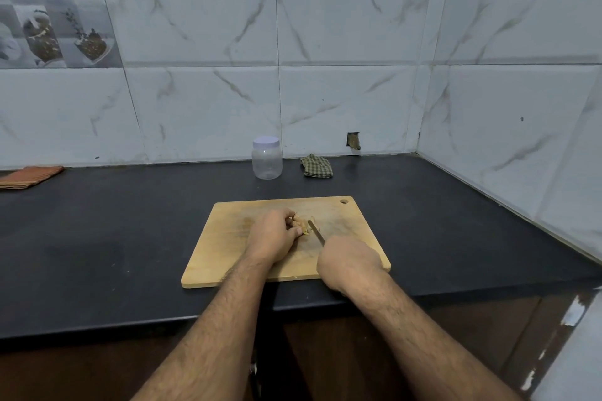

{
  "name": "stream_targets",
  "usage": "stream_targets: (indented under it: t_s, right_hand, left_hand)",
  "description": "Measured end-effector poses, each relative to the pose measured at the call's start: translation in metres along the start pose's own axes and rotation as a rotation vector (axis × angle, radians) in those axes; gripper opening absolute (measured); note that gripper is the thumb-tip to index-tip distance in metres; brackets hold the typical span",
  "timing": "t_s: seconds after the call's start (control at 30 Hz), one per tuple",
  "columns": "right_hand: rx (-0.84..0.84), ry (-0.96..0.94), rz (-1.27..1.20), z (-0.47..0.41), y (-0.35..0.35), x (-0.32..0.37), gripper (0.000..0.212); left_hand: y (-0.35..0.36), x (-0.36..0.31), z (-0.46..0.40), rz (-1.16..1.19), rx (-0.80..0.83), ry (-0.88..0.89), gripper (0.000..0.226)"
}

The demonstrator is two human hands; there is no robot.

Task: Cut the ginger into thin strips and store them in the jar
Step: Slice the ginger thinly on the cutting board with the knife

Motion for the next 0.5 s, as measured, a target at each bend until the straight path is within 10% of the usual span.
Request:
stream_targets:
  t_s: [0.5]
  right_hand:
    - [-0.049, -0.078, 0.114, -0.031, 0.002, 0.013, 0.034]
  left_hand:
    - [0.005, 0.004, -0.003, -0.019, 0.003, 0.034, 0.006]
Point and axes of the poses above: each hand's wrist, its own z-axis away from the middle knuckle, its own y-axis out of the palm, x = y × z, the point moved 1 cm from there along -z, towards the middle knuckle, and after that the axes turned 7 degrees about -y, right-handed, at the moved point
